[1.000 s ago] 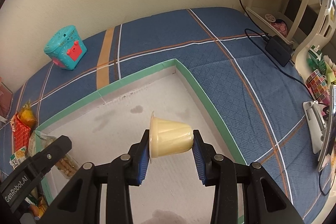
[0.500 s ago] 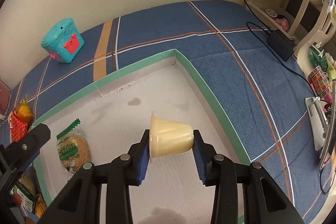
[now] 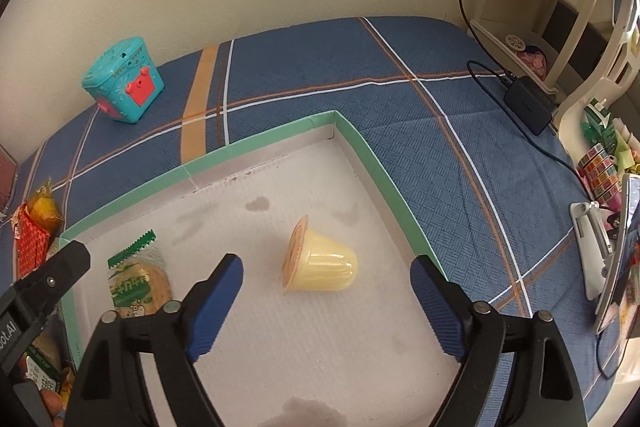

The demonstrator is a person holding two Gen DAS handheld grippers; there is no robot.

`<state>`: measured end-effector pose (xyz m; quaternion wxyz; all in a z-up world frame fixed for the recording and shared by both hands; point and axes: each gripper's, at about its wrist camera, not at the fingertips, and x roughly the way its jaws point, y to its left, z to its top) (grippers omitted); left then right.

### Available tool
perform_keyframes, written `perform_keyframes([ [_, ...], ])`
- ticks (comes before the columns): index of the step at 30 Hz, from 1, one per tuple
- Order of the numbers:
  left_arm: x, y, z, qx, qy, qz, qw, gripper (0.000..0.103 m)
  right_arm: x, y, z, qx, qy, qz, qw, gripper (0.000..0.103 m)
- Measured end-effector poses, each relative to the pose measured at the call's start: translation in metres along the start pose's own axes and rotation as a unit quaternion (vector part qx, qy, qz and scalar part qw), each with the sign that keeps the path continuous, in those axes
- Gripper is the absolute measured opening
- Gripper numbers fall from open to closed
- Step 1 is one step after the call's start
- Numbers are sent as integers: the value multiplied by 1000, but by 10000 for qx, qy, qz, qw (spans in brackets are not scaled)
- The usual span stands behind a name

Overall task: Organize snacks
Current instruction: 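Lower the biscuit into the tray with the left gripper while the right releases the pudding cup there, then withdraw both tools from the tray back toward the snack pile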

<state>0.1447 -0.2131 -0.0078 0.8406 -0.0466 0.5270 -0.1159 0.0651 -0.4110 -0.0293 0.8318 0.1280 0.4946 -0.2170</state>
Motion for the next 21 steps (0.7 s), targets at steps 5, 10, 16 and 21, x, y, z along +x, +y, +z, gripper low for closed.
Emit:
perform_keyframes([
  [5,0,4,1,-54,-29,145,9999,100,-2,1,1,-86,-76,-41,9999,103],
  [10,1,11,1,-157,33,203,9997,100,-2,4,0,-236,-93,-118,9996,103],
  [16,-5,8,1,28,-60,551,9985,100,-5,5,0,-240,-104,-114,9996,103],
  [21,-21,9,1,39,-118,669,9977,100,-15,7,-3,-306,-173,-127,9993,103],
])
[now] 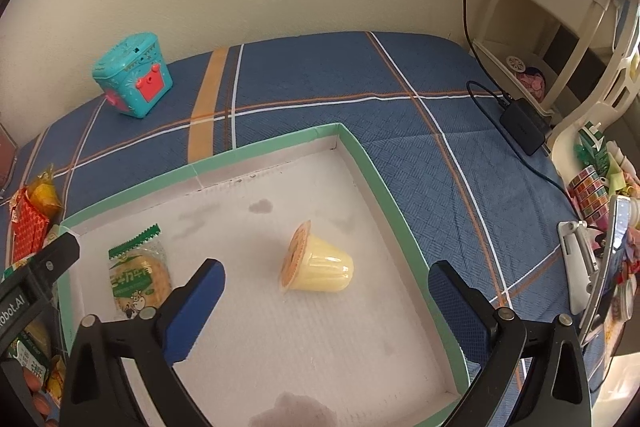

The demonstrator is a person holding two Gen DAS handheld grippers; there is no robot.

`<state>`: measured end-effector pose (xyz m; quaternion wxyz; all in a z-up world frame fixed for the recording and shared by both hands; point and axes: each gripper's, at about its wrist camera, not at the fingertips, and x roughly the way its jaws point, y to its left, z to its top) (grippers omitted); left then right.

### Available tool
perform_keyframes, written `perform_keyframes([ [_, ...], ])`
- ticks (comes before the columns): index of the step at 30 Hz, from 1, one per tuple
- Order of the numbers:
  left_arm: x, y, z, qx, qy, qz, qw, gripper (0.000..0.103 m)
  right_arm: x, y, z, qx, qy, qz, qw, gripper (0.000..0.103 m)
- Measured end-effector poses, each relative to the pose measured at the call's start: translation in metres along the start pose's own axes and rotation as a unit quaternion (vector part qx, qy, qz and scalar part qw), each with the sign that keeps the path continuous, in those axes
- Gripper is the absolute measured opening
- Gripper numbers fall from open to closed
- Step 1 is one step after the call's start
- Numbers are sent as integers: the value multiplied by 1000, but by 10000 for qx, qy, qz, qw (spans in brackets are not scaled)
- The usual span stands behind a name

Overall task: Organize snacks
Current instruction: 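Withdraw both tools from the tray back toward the snack pile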

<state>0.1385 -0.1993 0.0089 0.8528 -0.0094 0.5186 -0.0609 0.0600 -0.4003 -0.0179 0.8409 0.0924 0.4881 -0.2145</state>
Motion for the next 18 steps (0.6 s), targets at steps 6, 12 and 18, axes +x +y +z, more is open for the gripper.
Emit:
perform_keyframes([
  [6,-24,6,-4,13,-220,161,9996,100,-16,1,-8,-51,-37,8,10000,103],
  [12,-47,12,-18,257,-433,188,9986,100,-42,5,-17,-178,-206,-22,9996,103],
  [18,-71,22,-30,561,-652,307,9958,100,-64,12,-28,-272,-314,57,9991,103],
])
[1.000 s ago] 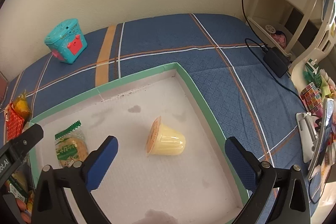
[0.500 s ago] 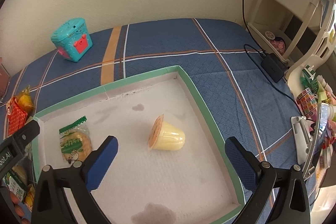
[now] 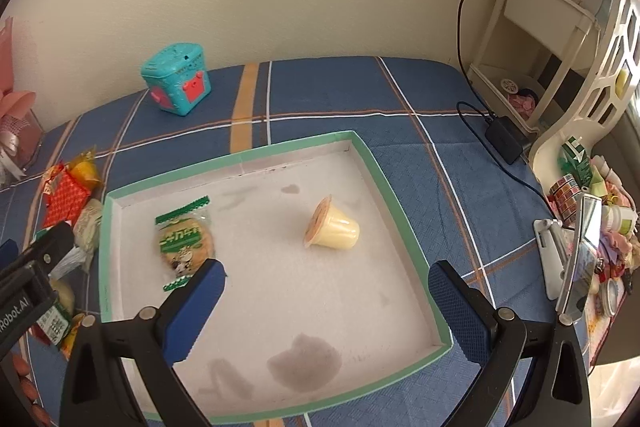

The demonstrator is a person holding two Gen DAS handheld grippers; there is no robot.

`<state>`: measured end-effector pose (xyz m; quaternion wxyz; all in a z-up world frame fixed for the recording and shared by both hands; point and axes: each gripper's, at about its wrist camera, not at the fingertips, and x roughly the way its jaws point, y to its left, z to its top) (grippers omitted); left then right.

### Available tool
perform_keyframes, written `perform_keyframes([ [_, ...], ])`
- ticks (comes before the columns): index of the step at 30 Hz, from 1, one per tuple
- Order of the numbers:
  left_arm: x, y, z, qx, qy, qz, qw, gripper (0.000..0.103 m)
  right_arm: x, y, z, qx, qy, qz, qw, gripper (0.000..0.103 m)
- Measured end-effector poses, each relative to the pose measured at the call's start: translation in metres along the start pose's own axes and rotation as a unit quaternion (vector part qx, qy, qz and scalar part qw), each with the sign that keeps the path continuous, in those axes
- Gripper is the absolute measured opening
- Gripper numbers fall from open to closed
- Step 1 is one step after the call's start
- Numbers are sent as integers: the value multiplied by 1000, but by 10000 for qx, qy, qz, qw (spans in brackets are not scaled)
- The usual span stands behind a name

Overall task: Organize snacks
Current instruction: 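Withdraw both tools from the tray back toward the snack pile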

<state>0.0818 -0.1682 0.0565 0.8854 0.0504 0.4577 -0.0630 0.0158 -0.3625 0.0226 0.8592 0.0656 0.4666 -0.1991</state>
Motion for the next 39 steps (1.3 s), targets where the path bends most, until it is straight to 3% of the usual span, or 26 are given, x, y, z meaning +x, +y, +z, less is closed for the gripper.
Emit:
perform_keyframes([
  [6,-23,20,-10,101,-68,3,9999,100,-18,7,-11,46,7,244,9997,103],
  [14,-27,63,-37,-361,353,195,9985,100,-36,25,-35,-77,-24,427,9991,103],
  [28,-37,99,-75,-788,661,65,9947,100,-42,65,-89,-552,355,801,9946,103],
  [33,-32,122,-88,-1205,873,-84,9888,100,-41,77,-97,-581,527,959,9923,102],
  [39,-25,148,-100,-1632,1062,101,9808,100,-43,109,-100,-856,564,1403,9848,100],
])
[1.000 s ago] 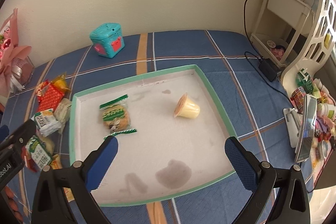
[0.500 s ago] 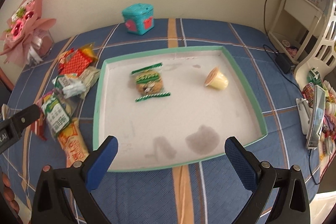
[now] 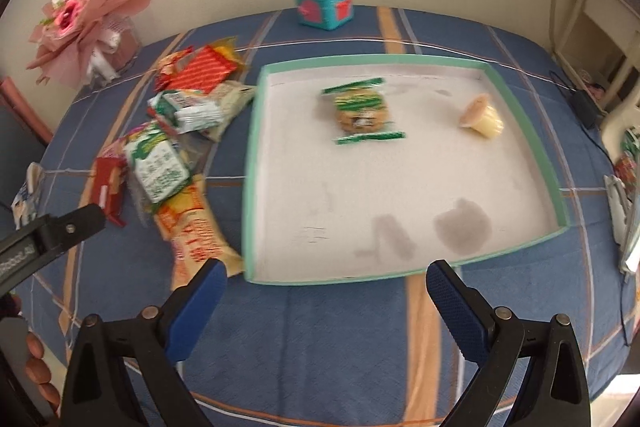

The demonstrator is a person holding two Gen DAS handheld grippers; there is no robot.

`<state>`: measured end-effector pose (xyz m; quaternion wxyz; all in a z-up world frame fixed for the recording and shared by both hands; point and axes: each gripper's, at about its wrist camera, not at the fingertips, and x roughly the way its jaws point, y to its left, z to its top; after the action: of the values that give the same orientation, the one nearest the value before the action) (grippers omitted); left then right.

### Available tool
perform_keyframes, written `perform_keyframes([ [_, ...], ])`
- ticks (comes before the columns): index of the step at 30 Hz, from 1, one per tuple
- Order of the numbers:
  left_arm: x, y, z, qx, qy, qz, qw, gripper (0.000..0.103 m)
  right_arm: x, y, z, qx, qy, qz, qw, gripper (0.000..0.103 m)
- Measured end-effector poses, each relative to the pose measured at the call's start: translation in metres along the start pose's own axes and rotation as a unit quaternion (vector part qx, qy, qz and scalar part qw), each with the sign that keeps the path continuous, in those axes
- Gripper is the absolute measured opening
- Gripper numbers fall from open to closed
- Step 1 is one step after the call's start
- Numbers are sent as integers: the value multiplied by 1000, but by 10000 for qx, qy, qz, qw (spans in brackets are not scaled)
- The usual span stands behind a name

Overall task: Organize snacks
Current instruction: 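Withdraw both tools from the tray back toward the snack pile, then grasp the red box with the left gripper while the right gripper grasps the Swiss roll bag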

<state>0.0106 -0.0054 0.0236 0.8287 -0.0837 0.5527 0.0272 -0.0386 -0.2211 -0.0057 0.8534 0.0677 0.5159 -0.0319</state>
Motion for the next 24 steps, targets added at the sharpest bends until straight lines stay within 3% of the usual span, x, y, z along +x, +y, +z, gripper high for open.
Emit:
perform_keyframes([
  [15,14,39,24,-529,-196,262,9981,100,33,75,11,-916,212,606,9937,75],
  [24,30,35,48,-136,-138,282,9994,100,53,84,17,-999,502,634,9917,63],
])
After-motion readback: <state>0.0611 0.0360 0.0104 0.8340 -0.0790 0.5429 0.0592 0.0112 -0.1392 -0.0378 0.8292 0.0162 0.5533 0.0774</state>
